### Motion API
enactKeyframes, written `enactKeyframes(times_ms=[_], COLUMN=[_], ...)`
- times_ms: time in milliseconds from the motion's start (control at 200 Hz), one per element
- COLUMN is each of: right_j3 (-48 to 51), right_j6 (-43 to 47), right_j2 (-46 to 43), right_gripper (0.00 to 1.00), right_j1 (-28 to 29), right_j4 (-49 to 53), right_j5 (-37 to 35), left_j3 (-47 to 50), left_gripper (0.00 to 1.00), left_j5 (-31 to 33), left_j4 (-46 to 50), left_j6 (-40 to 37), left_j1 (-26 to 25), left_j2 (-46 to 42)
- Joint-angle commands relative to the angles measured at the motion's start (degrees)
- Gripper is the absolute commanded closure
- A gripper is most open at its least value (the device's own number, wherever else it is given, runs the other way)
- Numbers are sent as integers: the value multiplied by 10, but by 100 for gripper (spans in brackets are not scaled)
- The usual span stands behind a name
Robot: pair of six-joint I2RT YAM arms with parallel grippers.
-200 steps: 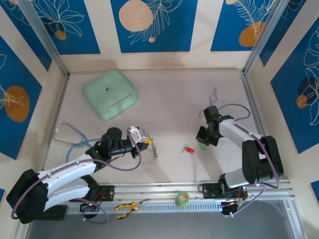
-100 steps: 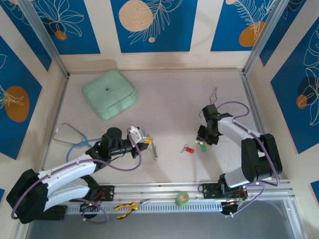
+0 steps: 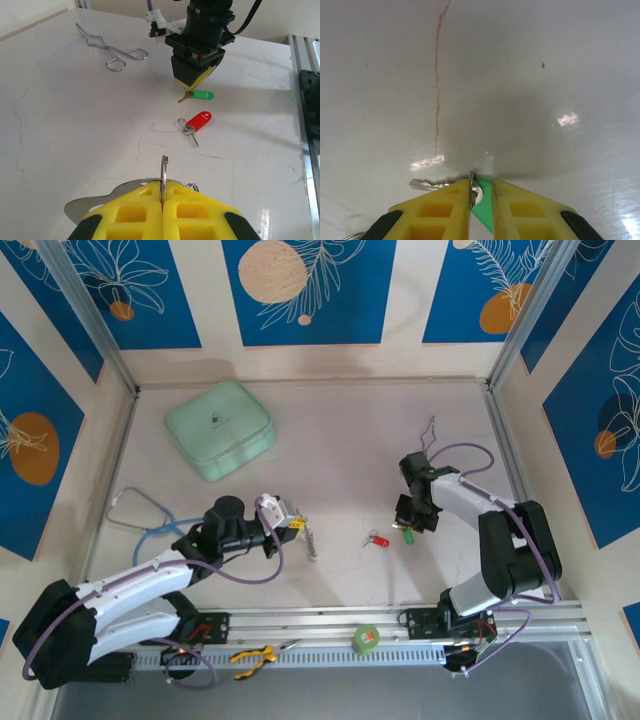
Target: Put the keys on the keyring
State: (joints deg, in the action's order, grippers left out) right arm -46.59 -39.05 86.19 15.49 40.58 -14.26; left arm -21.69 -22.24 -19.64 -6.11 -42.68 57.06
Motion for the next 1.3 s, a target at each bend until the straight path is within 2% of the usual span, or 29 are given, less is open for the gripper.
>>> enactKeyframes(times_ms=[0,270,425,600,990,1290], right_j3=[-16,-20,-26,-28,-27,-27], right_j6=[-4,-6,-5,-6,-10,-9], right_j2=[10,7,1,-1,12,19], right_gripper=[85,91,81,80,88,88], right_j1=[6,10,12,16,22,21], right_j4=[13,20,33,39,38,40], right_j5=[-8,-12,-19,-22,-27,-31], left_j3=[-2,-4,-3,-4,-2,-4], left_gripper=[100,100,100,100,100,100], left_j5=[-7,-6,-6,-5,-5,-3], left_j4=[1,4,4,5,5,10], left_j6=[-7,-8,-8,-9,-9,-11], left_j1=[-7,-8,-7,-8,-8,-8], left_j2=[-10,-13,-13,-13,-14,-17])
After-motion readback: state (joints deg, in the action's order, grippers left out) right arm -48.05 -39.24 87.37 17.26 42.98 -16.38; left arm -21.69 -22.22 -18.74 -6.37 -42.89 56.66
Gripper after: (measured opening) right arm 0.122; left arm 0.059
